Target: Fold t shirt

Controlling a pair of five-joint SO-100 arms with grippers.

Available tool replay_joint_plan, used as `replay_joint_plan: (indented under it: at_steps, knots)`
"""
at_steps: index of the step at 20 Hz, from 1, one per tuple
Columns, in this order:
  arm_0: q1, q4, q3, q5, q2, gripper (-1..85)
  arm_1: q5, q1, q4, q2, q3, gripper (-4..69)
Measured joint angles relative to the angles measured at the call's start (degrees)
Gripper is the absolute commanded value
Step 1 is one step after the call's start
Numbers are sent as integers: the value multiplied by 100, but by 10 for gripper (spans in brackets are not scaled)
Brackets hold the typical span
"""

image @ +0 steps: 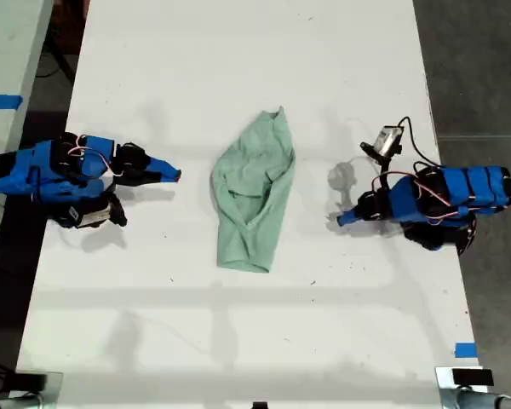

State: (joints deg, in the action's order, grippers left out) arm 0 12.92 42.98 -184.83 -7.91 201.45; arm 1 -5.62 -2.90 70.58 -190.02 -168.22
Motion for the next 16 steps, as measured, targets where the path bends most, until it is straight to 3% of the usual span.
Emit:
replay_joint_plan:
  at_steps: [1, 4, 6, 10, 13, 16]
  knots:
    - [-18, -105, 396, -44, -686, 53, 114, -9, -53, 1046, 633, 158]
    - [-519, -44, 2188, -70, -3683, 190, 105, -343, -70, 4825, 3568, 272]
    - [-782, 431, 3753, 308, -5528, 226, -53, -492, -70, 7189, 5687, 295]
    - [-1222, 527, 5546, 993, -7840, 233, -413, -642, 79, 10283, 8859, 307]
    - [-1459, 483, 6354, 1151, -9123, 250, -519, -677, 185, 11224, 9879, 303]
    - [-1661, 1354, 8086, 1266, -11109, 258, -519, -677, 185, 11347, 9993, 298]
